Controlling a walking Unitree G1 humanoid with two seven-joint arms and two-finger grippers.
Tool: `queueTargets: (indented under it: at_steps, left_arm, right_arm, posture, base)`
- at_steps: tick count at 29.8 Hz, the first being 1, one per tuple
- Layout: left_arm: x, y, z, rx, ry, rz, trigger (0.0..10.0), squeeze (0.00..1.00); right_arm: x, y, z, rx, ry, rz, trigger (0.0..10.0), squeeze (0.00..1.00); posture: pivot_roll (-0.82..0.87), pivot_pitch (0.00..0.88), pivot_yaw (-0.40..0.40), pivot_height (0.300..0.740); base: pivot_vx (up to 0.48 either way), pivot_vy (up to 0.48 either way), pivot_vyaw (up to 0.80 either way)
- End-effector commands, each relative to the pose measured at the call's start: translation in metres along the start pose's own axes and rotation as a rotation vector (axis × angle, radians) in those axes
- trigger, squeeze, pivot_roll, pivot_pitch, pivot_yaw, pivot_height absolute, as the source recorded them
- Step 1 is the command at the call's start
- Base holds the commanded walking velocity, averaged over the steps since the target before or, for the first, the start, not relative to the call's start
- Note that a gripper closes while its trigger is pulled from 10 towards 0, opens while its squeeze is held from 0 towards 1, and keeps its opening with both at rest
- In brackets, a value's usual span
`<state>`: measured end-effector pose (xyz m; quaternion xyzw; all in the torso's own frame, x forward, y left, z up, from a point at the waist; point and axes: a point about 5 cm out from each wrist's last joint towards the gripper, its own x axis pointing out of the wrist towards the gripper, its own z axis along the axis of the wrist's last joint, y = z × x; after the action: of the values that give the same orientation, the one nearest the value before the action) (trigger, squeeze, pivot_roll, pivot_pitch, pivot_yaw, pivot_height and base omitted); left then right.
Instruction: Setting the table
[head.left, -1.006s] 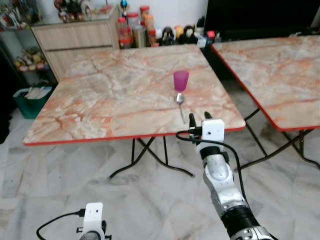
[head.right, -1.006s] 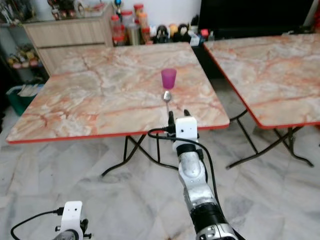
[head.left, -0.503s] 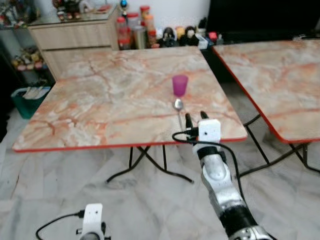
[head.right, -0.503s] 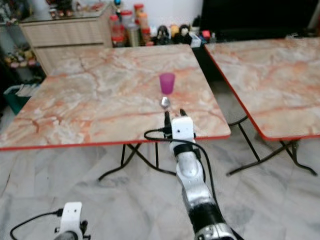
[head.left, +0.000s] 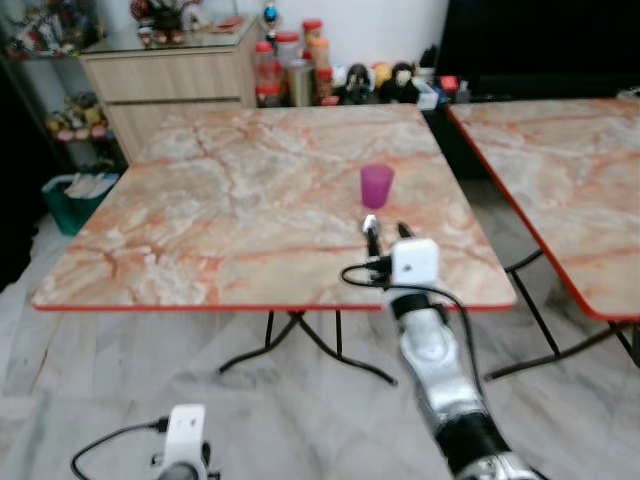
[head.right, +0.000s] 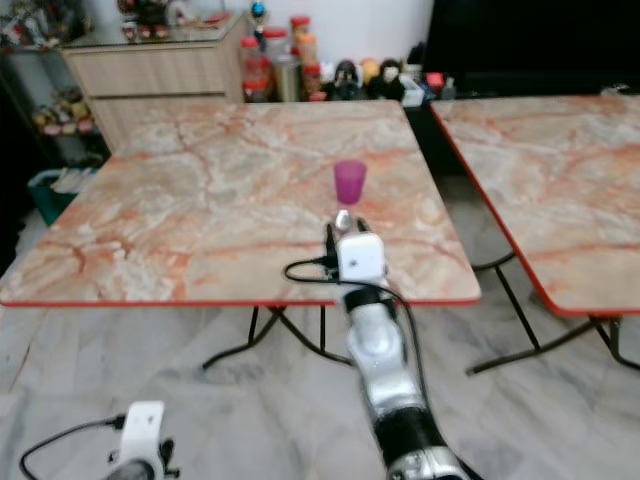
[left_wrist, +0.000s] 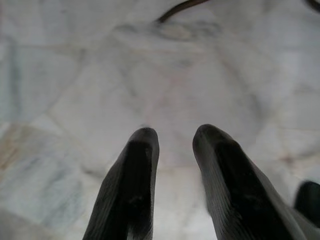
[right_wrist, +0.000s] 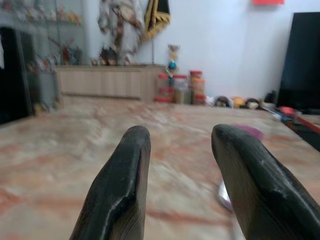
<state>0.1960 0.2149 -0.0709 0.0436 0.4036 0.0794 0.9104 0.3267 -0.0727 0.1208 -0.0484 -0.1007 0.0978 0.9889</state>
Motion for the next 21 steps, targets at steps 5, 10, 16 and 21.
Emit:
queueTargets:
  at_steps: [5,10,16,21]
  left_arm:
    - [0.0012,-0.0057,0.0042,0.002,-0.005,-0.016,10.0,0.0]
    - [0.0008,-0.0051,0.0028,-0.001,-0.002,-0.014,10.0,0.0]
    - [0.0008,-0.005,0.0028,-0.005,-0.001,-0.012,10.0,0.0]
    - [0.0007,-0.0033,0.0023,-0.005,0.0,-0.008,10.0,0.0]
  right_arm:
    - [0.0,-0.0143,-0.0007,-0.01,0.006,-0.043,10.0,0.0]
    - [-0.0003,-0.0164,-0.0016,-0.006,0.012,-0.059,10.0,0.0]
    - [-0.0022,-0.0202,-0.0057,-0.01,0.031,-0.074,10.0,0.0]
    - [-0.0043,-0.0209,-0.01,-0.013,0.054,-0.079,10.0,0.0]
  posture:
    - [-0.01,0.0,0.043,0.74]
    - [-0.01,0.0,0.048,0.74]
    - [0.0,0.0,0.05,0.74]
    - [0.0,0.0,0.055,0.74]
  base:
    - [0.288,0.0,0.0]
    - [0.289,0.0,0.0]
    - [0.289,0.0,0.0]
    - [0.289,0.0,0.0]
